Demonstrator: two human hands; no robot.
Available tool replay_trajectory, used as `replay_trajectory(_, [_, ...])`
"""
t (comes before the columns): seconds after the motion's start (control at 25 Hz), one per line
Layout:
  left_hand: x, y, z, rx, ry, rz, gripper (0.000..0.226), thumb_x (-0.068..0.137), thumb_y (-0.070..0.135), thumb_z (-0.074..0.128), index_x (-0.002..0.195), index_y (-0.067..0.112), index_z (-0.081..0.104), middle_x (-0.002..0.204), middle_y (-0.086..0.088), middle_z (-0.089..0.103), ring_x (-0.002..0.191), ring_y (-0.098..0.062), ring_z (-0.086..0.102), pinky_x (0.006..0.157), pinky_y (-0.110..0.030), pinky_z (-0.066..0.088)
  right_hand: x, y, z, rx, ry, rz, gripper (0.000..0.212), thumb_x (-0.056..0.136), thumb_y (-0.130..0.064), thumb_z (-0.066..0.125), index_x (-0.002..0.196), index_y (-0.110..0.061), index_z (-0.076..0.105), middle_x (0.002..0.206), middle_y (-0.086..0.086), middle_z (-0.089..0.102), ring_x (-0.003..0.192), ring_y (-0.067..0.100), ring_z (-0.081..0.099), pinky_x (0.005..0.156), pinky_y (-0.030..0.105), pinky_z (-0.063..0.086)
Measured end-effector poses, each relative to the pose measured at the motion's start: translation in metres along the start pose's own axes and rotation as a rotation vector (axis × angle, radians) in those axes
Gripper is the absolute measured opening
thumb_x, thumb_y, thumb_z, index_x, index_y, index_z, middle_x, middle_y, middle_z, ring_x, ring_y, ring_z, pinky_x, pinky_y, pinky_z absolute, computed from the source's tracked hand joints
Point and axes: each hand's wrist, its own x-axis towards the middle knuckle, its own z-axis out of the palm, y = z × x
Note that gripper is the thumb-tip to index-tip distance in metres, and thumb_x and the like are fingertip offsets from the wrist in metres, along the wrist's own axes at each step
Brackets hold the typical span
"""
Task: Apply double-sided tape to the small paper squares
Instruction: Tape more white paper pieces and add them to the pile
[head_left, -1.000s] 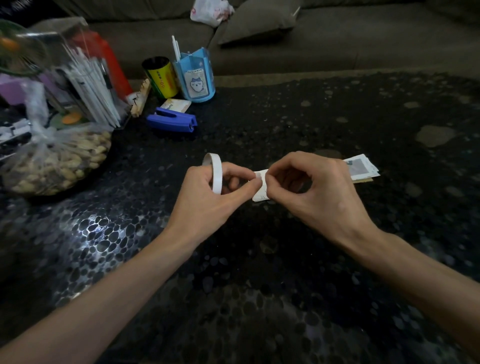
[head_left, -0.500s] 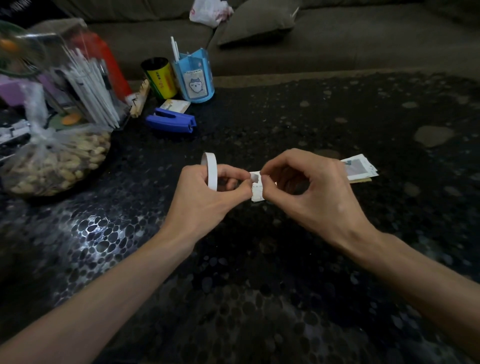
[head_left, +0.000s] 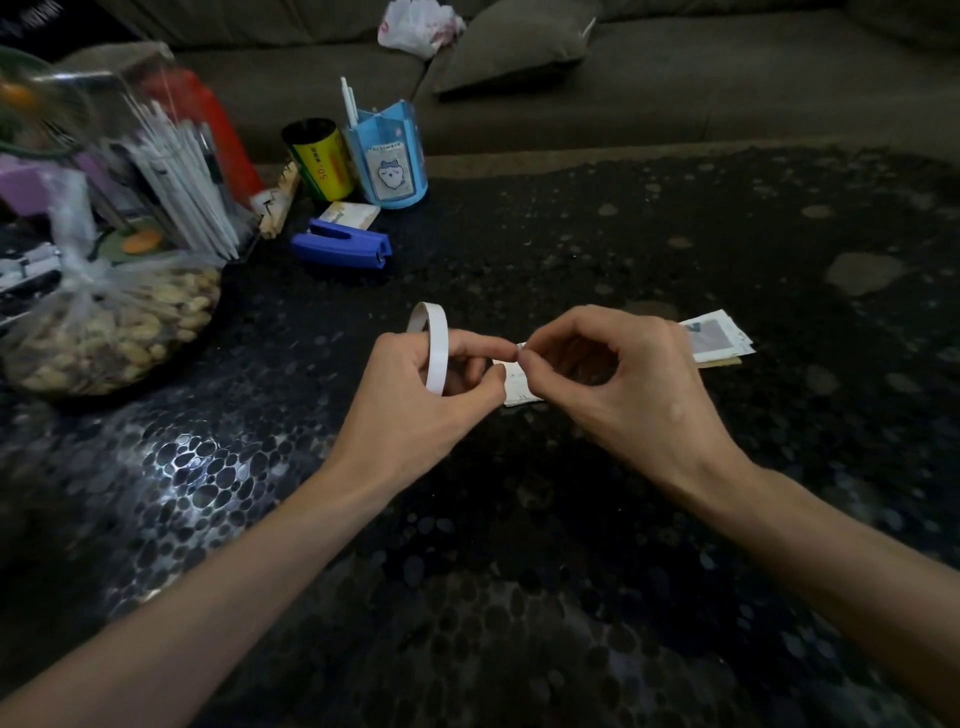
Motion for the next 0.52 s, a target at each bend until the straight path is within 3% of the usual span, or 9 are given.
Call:
replay_trajectory(0.12, [0.0005, -0.0015, 0.0009, 0.009, 0.009, 0.031, 0.020, 0.091, 0.007, 0.074, 0.103, 0.020, 0.081, 0.074, -0.013, 0.066, 0.066, -0.029, 0.062, 0.068, -0.035, 0.056, 0.0009, -0.0004, 0.0006, 0.069, -0.003, 0.064, 0.005, 0.092, -0.025, 0.079, 0.097, -0.023, 0.080, 0.082, -0.013, 0.075, 0.079, 0.007, 0.073, 0.071, 0.029, 0.061])
replay_trajectory(0.52, [-0.0010, -0.0007, 0.0008, -0.028, 0.023, 0.020, 0.017, 0.090, 0.007, 0.075, 0.102, 0.018, 0.082, 0.077, -0.015, 0.068, 0.076, -0.042, 0.064, 0.075, -0.052, 0.058, 0.0029, 0.0002, -0.0007, 0.133, -0.029, 0.099, 0.007, 0.092, -0.022, 0.079, 0.099, -0.022, 0.082, 0.084, -0.011, 0.077, 0.081, 0.008, 0.075, 0.075, 0.034, 0.063])
